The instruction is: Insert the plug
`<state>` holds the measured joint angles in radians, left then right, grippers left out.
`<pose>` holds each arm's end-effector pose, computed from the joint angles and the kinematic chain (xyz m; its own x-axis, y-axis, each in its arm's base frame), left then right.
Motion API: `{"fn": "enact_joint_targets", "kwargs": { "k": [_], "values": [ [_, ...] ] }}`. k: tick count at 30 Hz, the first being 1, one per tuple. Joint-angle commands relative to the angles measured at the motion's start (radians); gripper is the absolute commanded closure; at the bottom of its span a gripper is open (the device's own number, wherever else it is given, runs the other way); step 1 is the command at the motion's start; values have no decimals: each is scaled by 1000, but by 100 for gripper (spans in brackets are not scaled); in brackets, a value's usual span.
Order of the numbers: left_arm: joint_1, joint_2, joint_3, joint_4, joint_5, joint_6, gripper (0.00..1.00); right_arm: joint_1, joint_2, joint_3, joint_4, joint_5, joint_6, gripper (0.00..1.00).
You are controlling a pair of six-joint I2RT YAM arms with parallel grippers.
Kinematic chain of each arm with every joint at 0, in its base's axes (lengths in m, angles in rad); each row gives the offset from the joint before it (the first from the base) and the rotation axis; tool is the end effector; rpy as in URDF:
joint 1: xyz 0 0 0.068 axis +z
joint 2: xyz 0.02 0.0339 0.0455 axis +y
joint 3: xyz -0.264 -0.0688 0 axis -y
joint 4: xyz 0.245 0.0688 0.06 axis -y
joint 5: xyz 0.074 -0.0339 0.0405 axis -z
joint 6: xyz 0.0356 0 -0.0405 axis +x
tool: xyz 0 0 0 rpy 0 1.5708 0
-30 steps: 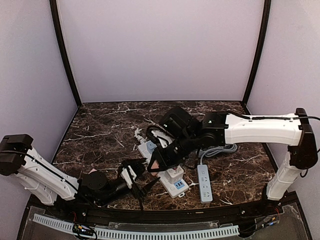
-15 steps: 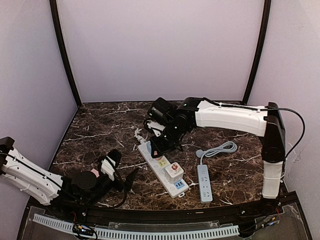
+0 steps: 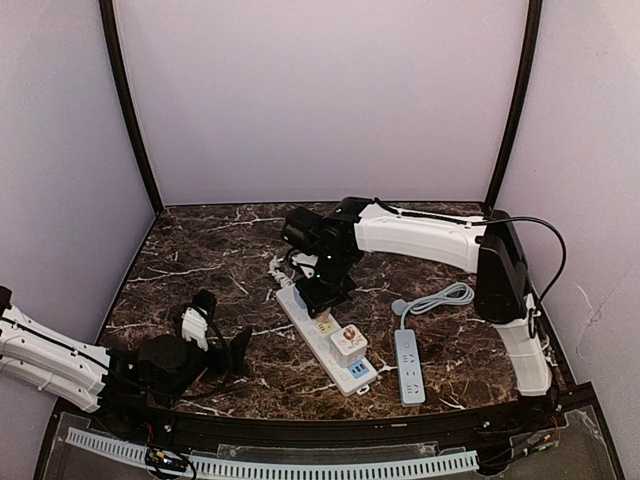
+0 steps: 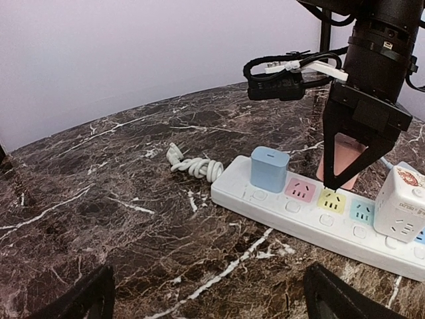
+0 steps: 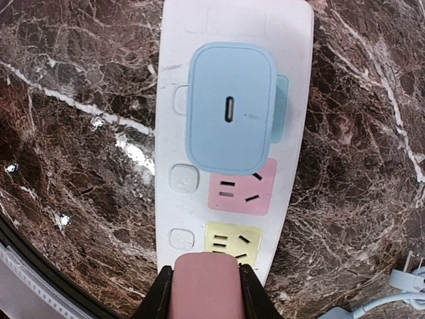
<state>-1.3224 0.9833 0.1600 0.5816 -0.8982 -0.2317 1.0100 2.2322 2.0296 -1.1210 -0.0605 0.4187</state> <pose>0.0707 -0.1653 0.1713 -0.1531 0.0216 -0.9880 0.3925 0.9188 -0.0407 0.2434 0.3916 0.2251 -0.8180 -0.5394 -0.1997 -0.5698 0.8074 0.1530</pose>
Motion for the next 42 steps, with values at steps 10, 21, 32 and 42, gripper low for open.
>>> {"fn": "enact_joint_targets", "kwargs": {
  "k": [10, 21, 32, 42],
  "values": [
    [12, 56, 7, -5, 26, -16, 1, -19, 63, 18, -36, -3, -3, 100],
    [14, 36, -5, -6, 34, -21, 1, -19, 63, -47, 4, -4, 11, 100],
    [14, 40, -7, 2, 31, -16, 1, -14, 63, -80, 6, -18, -6, 100],
    [14, 40, -8, 7, 33, -12, 1, -8, 69, -51, -62, 13, -18, 100]
  ]
}}
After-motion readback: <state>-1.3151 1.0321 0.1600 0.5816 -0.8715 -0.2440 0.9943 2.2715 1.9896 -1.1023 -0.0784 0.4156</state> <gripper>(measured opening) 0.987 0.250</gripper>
